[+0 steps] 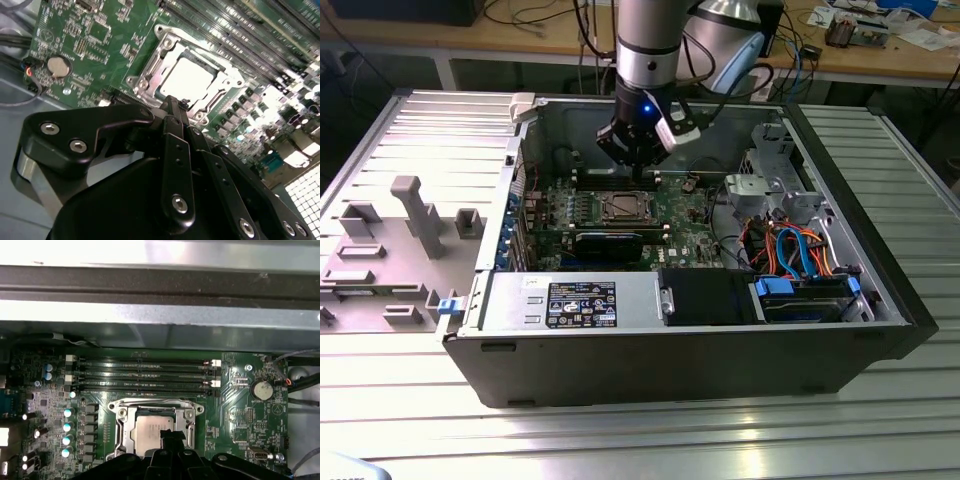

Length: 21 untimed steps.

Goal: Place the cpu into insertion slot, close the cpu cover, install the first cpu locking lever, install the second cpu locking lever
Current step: 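Install the second cpu locking lever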

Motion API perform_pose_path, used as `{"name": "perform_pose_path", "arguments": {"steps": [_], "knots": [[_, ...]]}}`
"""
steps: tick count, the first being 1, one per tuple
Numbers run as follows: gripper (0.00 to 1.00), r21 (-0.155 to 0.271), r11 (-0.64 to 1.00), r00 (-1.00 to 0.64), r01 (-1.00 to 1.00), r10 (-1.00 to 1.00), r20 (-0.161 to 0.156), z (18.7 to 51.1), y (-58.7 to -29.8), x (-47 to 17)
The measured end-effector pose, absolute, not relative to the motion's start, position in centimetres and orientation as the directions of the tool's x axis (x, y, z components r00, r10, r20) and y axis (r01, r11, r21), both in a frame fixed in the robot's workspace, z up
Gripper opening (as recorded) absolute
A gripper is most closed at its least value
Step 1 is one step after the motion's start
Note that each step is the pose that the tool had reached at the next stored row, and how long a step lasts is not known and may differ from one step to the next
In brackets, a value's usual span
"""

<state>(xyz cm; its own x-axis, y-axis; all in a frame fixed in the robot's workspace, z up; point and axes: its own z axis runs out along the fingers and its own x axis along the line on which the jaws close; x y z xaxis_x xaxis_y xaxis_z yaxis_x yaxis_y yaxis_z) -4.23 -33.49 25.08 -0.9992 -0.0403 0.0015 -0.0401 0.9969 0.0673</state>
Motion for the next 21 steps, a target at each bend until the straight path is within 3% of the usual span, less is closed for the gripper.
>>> {"name": "perform_pose_path", "arguments": {"steps": [10, 21], "knots": [[0.11, 0.256, 0.966, -0.999, -0.040, -0.040, -0.006, 25.1, -34.2, -4.2], [0.11, 0.262, 0.964, -0.999, -0.040, -0.040, -0.006, 25.1, -34.9, -4.2]]}}
